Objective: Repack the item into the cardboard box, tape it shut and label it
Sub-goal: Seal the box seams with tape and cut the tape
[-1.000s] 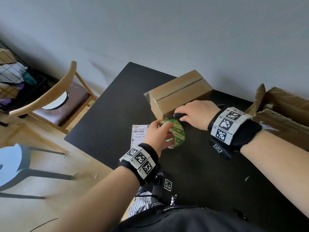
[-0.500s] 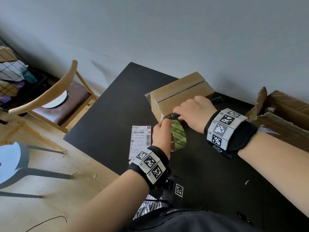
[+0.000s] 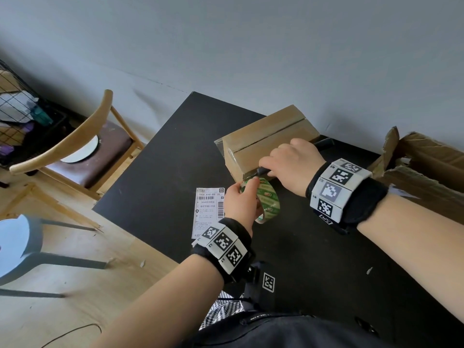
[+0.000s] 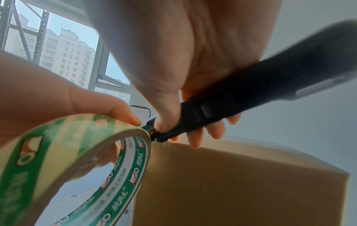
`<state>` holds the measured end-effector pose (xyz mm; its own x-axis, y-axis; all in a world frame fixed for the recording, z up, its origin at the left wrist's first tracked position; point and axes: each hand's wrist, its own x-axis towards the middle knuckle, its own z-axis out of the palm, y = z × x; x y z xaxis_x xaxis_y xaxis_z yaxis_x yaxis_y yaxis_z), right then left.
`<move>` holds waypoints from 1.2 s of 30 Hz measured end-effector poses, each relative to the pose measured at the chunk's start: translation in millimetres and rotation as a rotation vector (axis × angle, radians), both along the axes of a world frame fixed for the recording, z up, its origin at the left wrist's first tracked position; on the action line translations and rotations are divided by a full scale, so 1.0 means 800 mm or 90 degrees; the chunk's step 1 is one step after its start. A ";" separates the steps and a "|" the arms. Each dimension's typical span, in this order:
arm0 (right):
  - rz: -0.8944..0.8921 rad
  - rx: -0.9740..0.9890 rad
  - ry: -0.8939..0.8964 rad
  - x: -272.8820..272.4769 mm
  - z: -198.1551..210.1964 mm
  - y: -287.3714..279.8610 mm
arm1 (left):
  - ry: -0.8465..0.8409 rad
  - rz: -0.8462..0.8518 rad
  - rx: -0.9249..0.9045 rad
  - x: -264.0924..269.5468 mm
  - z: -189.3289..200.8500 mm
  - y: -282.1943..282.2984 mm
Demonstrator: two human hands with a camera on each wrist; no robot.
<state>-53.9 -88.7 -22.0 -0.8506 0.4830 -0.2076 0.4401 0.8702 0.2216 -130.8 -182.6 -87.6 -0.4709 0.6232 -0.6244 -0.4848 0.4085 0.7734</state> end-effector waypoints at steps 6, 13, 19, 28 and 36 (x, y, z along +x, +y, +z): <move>-0.016 0.004 0.000 -0.007 0.002 -0.004 | 0.027 -0.012 -0.005 -0.004 -0.001 0.004; -0.006 0.010 -0.021 -0.005 0.008 -0.003 | 0.070 -0.024 -0.001 -0.001 -0.005 0.003; -0.023 0.016 0.011 -0.009 0.001 -0.013 | 0.083 -0.017 -0.004 -0.005 -0.004 0.001; -0.051 0.000 0.008 0.007 0.010 -0.008 | 0.092 -0.034 -0.001 -0.009 -0.005 -0.003; -0.049 0.018 -0.033 -0.006 0.014 -0.016 | 0.062 -0.014 0.007 -0.006 -0.002 -0.008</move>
